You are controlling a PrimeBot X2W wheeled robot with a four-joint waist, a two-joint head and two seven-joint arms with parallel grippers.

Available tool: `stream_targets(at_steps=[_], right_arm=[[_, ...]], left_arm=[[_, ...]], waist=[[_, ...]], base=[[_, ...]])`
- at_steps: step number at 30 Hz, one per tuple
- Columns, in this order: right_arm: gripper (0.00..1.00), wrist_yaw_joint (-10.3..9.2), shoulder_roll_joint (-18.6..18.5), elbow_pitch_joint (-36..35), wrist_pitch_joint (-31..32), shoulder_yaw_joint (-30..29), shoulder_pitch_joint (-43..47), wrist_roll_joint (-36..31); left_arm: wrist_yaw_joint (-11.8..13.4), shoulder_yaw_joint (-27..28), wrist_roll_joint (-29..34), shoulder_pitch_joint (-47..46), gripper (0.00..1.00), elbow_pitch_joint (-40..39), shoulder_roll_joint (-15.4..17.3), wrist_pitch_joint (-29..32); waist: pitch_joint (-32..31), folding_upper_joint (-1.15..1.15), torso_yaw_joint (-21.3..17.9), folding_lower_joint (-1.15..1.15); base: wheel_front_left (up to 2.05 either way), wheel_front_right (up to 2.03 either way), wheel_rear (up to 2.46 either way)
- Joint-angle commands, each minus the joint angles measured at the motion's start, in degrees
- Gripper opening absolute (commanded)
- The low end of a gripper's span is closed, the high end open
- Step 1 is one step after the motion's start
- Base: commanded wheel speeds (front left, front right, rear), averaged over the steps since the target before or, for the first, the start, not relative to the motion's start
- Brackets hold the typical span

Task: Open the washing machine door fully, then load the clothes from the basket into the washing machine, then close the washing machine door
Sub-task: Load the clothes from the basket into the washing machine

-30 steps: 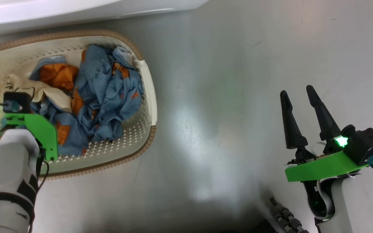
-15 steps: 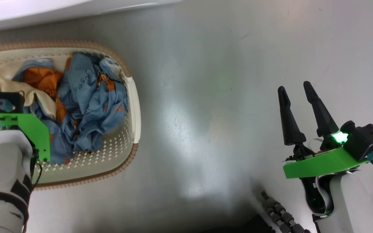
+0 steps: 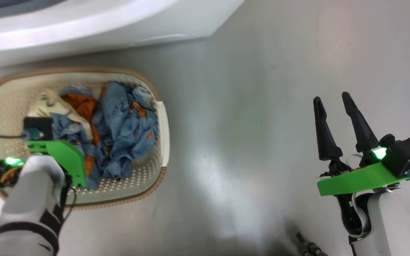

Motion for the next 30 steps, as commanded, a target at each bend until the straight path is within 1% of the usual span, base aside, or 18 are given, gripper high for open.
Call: stream_targets(at_steps=[1,2,8,13,14,17,30], right_arm=[[1.0,0.1,-0.07,-0.79,-0.67,0.69,2.51,-0.83],[1.0,0.1,-0.07,-0.79,-0.67,0.69,2.51,-0.83],[1.0,0.1,-0.07,-0.24,-0.67,-0.1,3.72,-2.18],[1.0,0.1,-0.07,0.25,-0.67,-0.41,4.82,-2.85],[1.0,0.1,-0.07,0.55,-0.67,-0.69,5.42,-3.11],[1.0,0.1,-0.07,0.77,-0.67,-1.0,6.32,-3.62],[1.0,0.1,-0.07,1.71,-0.67,-1.1,9.83,-4.47]], left_arm=[[-0.44,1.03,-0.63,2.81,0.0,-0.72,1.36,-1.83],[-0.44,1.03,-0.63,2.81,0.0,-0.72,1.36,-1.83],[-1.92,0.86,-1.64,5.52,0.0,-2.29,-0.91,-5.2],[-2.64,1.49,-2.87,8.91,0.0,-6.01,-2.1,-6.15],[-2.54,1.83,-3.16,10.53,0.0,-8.72,-2.4,-6.21],[-2.08,2.72,-3.58,13.53,0.0,-13.74,-2.7,-6.23],[-1.04,5.48,-3.23,24.7,0.0,-31.58,-3.33,-6.25]], waist=[[-4.2,0.0,2.89,0.0],[-4.2,0.0,2.89,0.0],[-9.37,0.0,5.37,0.0],[-13.75,0.0,7.07,0.0],[-15.48,0.0,7.84,0.0],[-18.02,0.0,8.85,0.0],[-27.6,0.0,12.08,0.0]], base=[[0.0,0.0,0.0],[0.0,0.0,0.0],[0.0,0.0,0.0],[0.0,0.0,0.0],[0.0,0.0,0.0],[0.0,0.0,0.0],[0.0,0.0,0.0]])
